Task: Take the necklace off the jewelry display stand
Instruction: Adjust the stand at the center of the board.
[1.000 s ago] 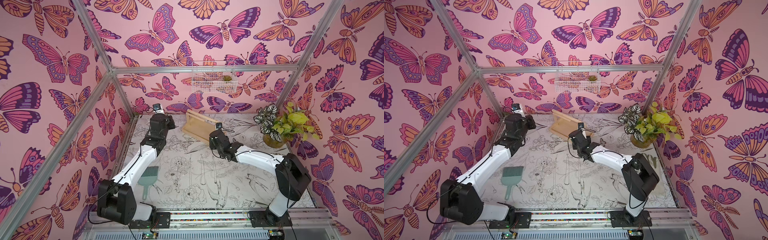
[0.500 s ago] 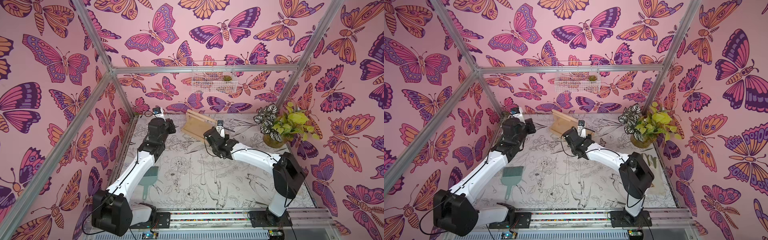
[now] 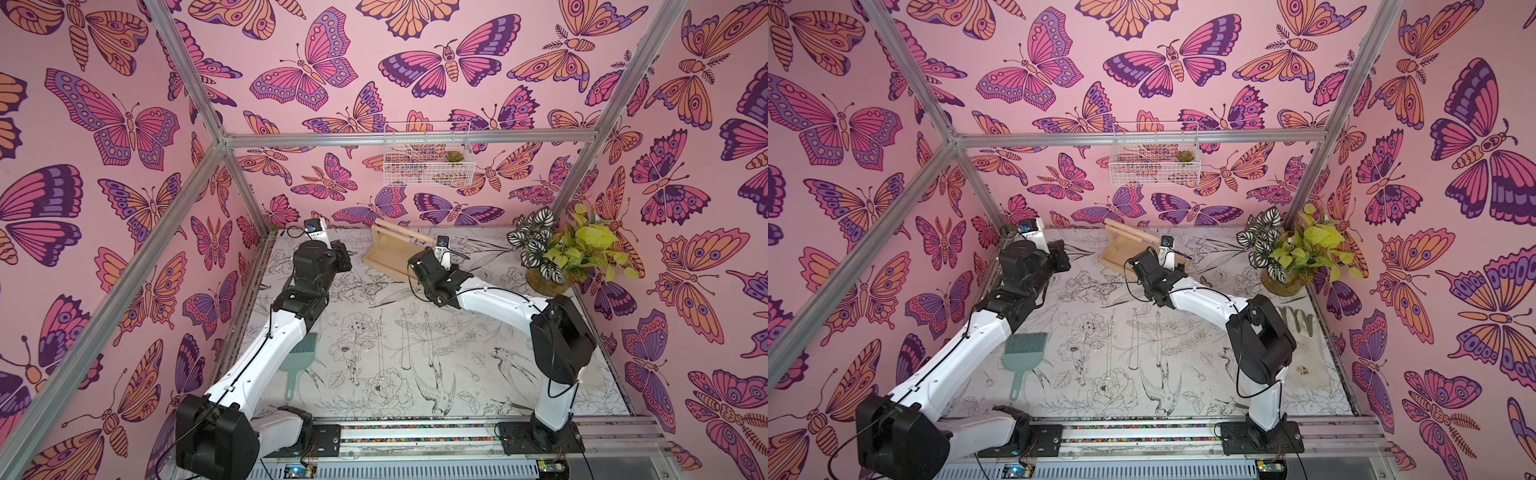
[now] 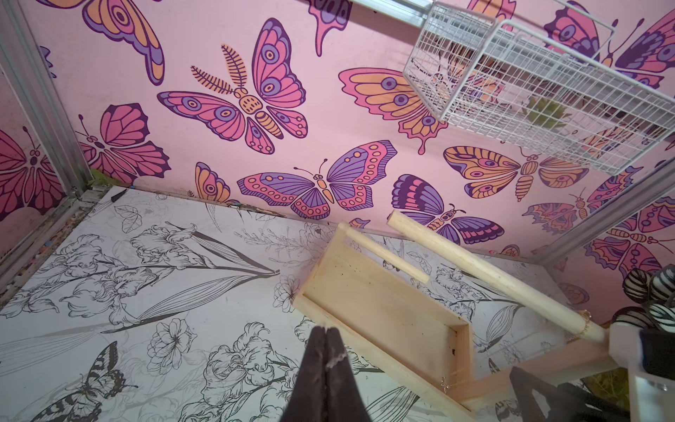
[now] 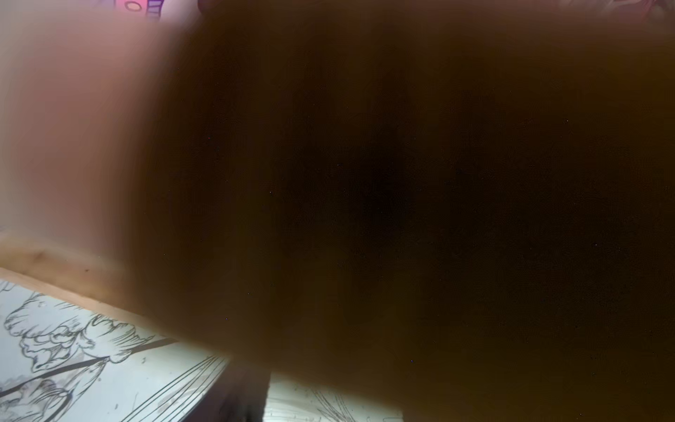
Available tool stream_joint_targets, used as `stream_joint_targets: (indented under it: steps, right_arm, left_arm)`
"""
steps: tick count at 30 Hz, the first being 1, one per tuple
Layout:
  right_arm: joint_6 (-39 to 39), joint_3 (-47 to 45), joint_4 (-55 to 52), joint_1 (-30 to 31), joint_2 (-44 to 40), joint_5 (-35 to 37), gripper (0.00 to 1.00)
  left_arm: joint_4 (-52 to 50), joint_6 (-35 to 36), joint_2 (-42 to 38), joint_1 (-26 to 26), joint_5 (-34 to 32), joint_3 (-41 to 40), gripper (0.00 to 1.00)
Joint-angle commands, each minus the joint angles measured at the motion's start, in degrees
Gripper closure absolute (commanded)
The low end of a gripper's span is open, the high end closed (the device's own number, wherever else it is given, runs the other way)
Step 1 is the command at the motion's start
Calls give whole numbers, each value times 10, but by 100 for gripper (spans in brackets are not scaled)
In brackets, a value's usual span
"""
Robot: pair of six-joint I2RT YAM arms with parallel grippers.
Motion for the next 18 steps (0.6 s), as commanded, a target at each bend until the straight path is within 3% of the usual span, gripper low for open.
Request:
stream_joint_targets:
  steps: [1,5,8,14,18]
  right_arm:
    - [-8,17,-7,-9,15,-7,60]
    - [-11,3,3,-11,5,-3,77]
    - [-13,-6,4,-15,0,-4,80]
    - [-10,-41,6,-21,-39,0,56]
    - [-9,-68,13,-43,-66,-10,54]
  left_arm:
    - [-13,1,-5,-5,5,-11,100]
    - [-15,1,-5,-6,4,-13,100]
    - [-14,1,-5,-7,3,-15,100]
    - [-14,3,-4,-8,3,-18,100]
    - [-14,2,-1,-8,4,-18,100]
